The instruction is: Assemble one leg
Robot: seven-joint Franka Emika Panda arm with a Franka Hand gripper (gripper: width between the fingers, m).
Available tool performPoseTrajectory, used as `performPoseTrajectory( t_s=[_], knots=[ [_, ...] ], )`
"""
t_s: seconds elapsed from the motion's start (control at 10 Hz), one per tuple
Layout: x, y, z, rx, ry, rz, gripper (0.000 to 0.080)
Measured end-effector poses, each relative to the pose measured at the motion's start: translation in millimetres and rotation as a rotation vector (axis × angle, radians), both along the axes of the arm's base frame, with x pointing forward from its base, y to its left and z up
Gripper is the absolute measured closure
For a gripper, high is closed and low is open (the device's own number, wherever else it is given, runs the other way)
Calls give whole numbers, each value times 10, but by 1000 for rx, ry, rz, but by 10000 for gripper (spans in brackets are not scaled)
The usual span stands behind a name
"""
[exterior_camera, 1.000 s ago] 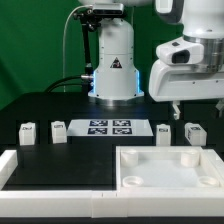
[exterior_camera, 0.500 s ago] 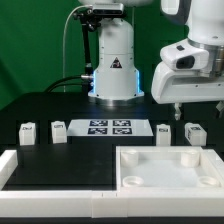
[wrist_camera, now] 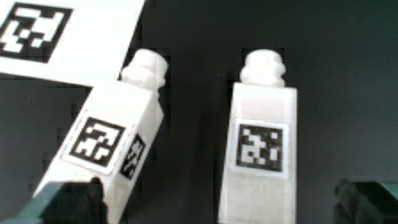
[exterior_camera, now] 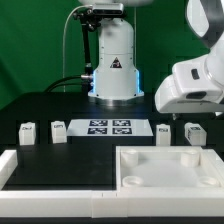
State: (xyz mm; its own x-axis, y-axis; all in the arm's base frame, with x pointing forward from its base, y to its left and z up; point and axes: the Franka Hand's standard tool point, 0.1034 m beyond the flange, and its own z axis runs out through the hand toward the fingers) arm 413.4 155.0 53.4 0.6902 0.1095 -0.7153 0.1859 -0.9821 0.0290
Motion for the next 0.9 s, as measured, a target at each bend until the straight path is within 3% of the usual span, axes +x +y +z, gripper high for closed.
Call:
performPoseTrajectory(
  t_s=[0.2, 0.6, 0.9],
  knots=[
    [-73, 20, -76, -35, 132, 5, 150],
    [-167, 150, -191, -33, 118, 27, 150],
    [-185, 135, -312, -30, 116, 23, 150]
  ],
)
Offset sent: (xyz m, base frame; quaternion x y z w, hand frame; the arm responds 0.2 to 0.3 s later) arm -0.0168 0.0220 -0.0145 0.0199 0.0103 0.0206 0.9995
